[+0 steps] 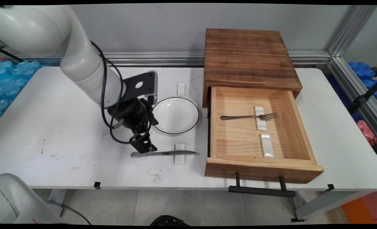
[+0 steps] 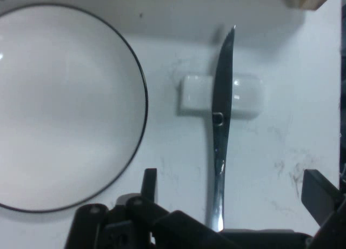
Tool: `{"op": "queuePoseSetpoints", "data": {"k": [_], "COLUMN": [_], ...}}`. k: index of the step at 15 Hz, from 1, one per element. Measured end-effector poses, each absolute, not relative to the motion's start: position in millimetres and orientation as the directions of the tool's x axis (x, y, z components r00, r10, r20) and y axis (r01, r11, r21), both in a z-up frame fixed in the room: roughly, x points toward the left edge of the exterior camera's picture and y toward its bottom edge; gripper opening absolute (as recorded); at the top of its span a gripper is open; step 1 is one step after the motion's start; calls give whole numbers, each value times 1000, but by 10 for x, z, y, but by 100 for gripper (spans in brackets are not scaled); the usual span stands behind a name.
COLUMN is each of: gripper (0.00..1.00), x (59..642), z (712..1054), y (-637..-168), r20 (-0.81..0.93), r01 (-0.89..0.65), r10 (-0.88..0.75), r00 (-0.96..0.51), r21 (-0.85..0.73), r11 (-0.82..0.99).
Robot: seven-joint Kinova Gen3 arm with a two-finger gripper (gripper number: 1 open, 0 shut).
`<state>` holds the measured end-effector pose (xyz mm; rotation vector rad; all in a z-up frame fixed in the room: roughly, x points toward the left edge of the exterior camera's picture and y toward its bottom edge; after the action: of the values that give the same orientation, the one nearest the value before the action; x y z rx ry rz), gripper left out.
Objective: Pick up the knife from the right of the white plate
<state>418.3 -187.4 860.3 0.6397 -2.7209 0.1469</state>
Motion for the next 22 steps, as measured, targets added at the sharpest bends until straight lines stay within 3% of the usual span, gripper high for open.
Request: {"op": "queuePoseSetpoints", "data": {"k": [10,22], "gripper": [100,100], "x": [4304,4219], "z": [8106,7803], "y": [-1795,-1874], "r20": [339,354], "r01": [-495,-515], "r10": [-463,-483], "r00": [-819,-801], "r21": [-9,3], "r11": [869,857]}}
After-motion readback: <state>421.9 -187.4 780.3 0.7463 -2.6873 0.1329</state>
